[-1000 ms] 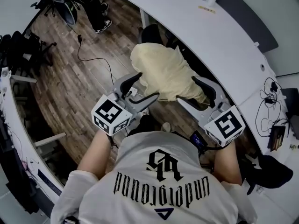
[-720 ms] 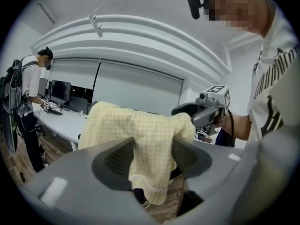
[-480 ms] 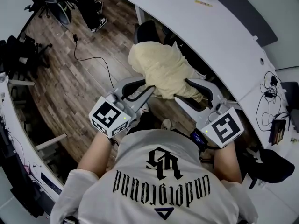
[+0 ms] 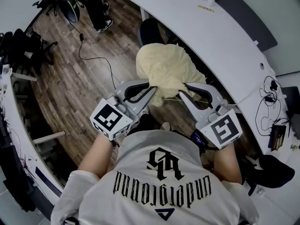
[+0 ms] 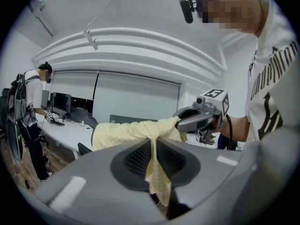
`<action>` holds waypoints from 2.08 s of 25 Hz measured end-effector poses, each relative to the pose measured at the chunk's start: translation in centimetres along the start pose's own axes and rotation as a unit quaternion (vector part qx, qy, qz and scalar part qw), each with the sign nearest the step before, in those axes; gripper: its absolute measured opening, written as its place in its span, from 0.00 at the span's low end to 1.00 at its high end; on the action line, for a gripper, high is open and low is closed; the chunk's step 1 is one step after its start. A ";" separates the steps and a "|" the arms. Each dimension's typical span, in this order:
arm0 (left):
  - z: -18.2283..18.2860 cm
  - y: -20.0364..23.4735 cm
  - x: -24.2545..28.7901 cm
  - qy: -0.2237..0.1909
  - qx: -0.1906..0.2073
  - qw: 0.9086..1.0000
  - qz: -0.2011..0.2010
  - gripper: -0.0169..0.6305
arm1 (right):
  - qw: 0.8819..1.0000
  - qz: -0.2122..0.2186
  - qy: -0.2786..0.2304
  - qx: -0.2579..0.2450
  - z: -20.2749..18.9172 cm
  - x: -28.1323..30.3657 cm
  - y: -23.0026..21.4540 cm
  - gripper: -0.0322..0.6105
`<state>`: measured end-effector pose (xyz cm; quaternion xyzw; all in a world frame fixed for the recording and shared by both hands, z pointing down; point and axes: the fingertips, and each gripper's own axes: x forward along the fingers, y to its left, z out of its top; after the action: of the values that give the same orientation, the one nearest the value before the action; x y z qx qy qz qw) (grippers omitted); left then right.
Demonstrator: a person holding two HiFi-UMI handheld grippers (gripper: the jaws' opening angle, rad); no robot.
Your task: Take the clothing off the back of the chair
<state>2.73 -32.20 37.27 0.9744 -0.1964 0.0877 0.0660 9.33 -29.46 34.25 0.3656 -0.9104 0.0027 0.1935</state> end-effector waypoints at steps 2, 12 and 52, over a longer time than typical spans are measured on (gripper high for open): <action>0.3 -0.9 -0.5 -0.005 0.005 1.000 0.005 0.15 | 1.000 0.003 -0.005 -0.007 0.2 -0.8 0.7 0.16; 0.4 -7.0 -2.4 -0.013 0.015 0.999 0.038 0.15 | 0.998 0.034 -0.040 -0.018 0.0 -5.8 4.8 0.16; -3.5 -18.5 -21.7 -0.016 0.038 0.997 -0.065 0.15 | 0.997 -0.052 -0.031 0.037 1.8 -8.9 28.6 0.16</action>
<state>-10.15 -6.63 34.70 0.9881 -0.1302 0.0752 0.0317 -4.50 -2.82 33.35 0.4193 -0.8950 0.0151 0.1511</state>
